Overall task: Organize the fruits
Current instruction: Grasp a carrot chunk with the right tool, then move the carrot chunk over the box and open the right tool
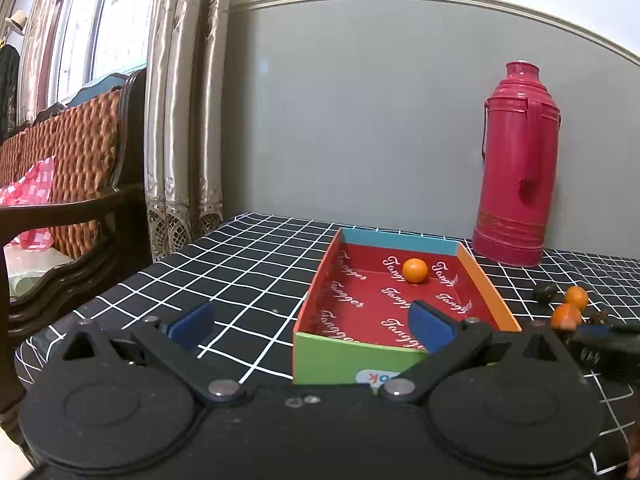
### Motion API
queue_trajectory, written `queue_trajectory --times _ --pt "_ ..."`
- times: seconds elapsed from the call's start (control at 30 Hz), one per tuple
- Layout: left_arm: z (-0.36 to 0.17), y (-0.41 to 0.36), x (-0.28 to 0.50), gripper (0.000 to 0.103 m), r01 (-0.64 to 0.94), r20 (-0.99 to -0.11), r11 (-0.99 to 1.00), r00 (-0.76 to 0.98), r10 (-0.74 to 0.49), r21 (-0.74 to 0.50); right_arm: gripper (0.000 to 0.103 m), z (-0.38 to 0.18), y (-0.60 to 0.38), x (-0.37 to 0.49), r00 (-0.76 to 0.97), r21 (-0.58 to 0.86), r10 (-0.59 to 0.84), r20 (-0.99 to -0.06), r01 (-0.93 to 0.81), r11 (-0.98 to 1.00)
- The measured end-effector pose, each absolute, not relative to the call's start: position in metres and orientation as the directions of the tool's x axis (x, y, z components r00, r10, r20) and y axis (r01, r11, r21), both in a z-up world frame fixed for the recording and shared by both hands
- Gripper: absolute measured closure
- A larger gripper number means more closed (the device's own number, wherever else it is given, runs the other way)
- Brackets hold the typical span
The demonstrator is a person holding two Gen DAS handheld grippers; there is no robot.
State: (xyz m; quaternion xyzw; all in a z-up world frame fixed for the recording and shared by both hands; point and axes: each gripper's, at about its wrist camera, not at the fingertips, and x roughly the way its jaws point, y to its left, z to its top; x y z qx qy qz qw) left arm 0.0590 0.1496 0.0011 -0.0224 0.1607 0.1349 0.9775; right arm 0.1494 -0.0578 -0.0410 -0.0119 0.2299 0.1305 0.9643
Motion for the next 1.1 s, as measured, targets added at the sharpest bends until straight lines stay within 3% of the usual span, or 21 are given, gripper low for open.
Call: queue_trajectory --times 0.27,0.57,0.63,0.67,0.7,0.87,1.1 --pt "0.0 0.17 0.051 0.006 -0.316 -0.334 0.949 0.895 0.297 -0.003 0.079 -0.016 -0.034 0.12 0.897 0.025 0.365 -0.251 -0.371 0.928" --pt "-0.001 0.185 0.046 0.006 -0.343 -0.348 0.939 0.881 0.322 0.0 0.079 -0.025 0.016 0.112 0.854 -0.005 0.462 -0.241 -0.477 0.879" --pt "-0.001 0.187 0.046 0.006 -0.346 -0.352 0.938 0.878 0.324 -0.001 0.068 -0.026 0.02 0.112 0.853 0.0 0.464 -0.238 -0.478 0.878" --pt "-0.001 0.187 0.045 0.006 -0.347 -0.353 0.938 0.878 0.323 -0.003 0.033 -0.028 0.021 0.113 0.861 -0.003 0.451 -0.236 -0.465 0.885" --pt "-0.001 0.188 0.045 0.006 -0.347 -0.351 0.938 0.879 0.323 -0.006 0.009 -0.028 0.017 0.112 0.871 0.014 0.445 -0.211 -0.452 0.892" --pt "0.001 0.183 0.047 0.006 -0.333 -0.343 0.943 0.888 0.305 -0.022 0.007 -0.022 -0.003 0.109 0.905 0.041 0.401 -0.142 -0.399 0.916" --pt "0.003 0.151 0.057 0.006 -0.256 -0.328 0.966 0.915 0.233 -0.026 0.007 -0.014 -0.051 0.11 0.939 0.053 0.308 -0.153 -0.303 0.951"
